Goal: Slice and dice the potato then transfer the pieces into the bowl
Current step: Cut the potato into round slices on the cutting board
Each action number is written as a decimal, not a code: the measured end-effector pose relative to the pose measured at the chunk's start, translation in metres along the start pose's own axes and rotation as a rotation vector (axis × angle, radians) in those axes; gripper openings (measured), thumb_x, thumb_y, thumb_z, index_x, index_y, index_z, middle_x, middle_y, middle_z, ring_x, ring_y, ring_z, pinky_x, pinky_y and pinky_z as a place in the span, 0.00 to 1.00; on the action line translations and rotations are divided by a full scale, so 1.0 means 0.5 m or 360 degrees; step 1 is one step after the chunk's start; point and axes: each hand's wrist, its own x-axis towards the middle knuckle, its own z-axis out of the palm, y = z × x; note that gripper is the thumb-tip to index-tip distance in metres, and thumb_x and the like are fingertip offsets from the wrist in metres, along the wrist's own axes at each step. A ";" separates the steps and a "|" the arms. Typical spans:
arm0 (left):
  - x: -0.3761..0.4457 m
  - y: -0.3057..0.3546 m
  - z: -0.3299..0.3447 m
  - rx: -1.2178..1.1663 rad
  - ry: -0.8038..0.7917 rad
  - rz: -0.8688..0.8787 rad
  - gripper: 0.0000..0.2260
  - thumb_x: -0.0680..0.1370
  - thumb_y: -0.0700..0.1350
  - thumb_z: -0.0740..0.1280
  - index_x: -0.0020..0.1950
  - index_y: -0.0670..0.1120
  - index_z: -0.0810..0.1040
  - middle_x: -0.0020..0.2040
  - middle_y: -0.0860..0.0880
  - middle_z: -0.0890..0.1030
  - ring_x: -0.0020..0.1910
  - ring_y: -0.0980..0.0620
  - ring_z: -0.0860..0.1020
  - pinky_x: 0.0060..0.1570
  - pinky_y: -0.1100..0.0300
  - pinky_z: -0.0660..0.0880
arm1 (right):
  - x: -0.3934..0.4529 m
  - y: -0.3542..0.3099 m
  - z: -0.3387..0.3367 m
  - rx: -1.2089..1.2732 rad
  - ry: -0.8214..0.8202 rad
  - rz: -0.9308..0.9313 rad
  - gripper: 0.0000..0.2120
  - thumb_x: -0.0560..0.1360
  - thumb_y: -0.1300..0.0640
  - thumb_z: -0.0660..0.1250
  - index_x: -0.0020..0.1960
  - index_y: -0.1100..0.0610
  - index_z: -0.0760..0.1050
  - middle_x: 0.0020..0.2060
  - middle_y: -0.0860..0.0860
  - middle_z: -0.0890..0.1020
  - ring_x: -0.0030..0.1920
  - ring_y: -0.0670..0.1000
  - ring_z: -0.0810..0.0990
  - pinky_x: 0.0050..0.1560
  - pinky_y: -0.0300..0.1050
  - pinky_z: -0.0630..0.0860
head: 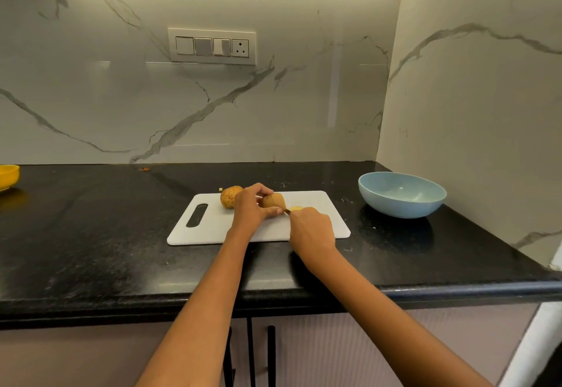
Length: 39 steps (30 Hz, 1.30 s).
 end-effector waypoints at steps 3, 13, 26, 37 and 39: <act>0.004 -0.001 0.004 0.0013 -0.0021 -0.0018 0.18 0.66 0.39 0.77 0.54 0.41 0.78 0.56 0.44 0.79 0.49 0.53 0.72 0.45 0.63 0.67 | -0.013 0.034 -0.003 0.0046 -0.0024 0.0110 0.11 0.78 0.62 0.57 0.60 0.58 0.71 0.55 0.55 0.78 0.53 0.55 0.78 0.44 0.42 0.69; 0.017 -0.007 0.010 0.0076 -0.0019 -0.0040 0.19 0.70 0.41 0.74 0.60 0.42 0.77 0.59 0.43 0.78 0.59 0.46 0.75 0.54 0.61 0.70 | 0.026 0.036 -0.053 0.0612 -0.0134 0.0389 0.11 0.79 0.57 0.59 0.55 0.62 0.73 0.52 0.57 0.79 0.53 0.56 0.77 0.46 0.43 0.69; 0.012 -0.002 0.012 0.0061 0.0038 -0.0039 0.20 0.68 0.42 0.76 0.58 0.40 0.77 0.56 0.42 0.80 0.53 0.49 0.76 0.48 0.65 0.70 | 0.023 0.009 -0.038 0.0611 -0.0208 0.0390 0.13 0.80 0.56 0.57 0.61 0.59 0.72 0.56 0.55 0.78 0.54 0.53 0.78 0.52 0.43 0.73; 0.010 -0.003 0.009 0.0017 0.0034 -0.0014 0.19 0.66 0.40 0.77 0.55 0.39 0.78 0.53 0.41 0.81 0.48 0.50 0.76 0.47 0.64 0.72 | 0.016 -0.020 -0.049 0.0378 -0.0219 0.0310 0.13 0.81 0.57 0.58 0.63 0.59 0.71 0.58 0.55 0.77 0.57 0.53 0.76 0.58 0.44 0.72; 0.008 -0.005 0.007 0.0009 0.0034 0.0015 0.18 0.66 0.39 0.77 0.53 0.39 0.79 0.51 0.41 0.81 0.47 0.51 0.76 0.46 0.63 0.72 | 0.024 -0.028 -0.045 0.0353 -0.0236 0.0321 0.13 0.81 0.58 0.58 0.62 0.59 0.72 0.57 0.55 0.77 0.57 0.54 0.77 0.58 0.44 0.72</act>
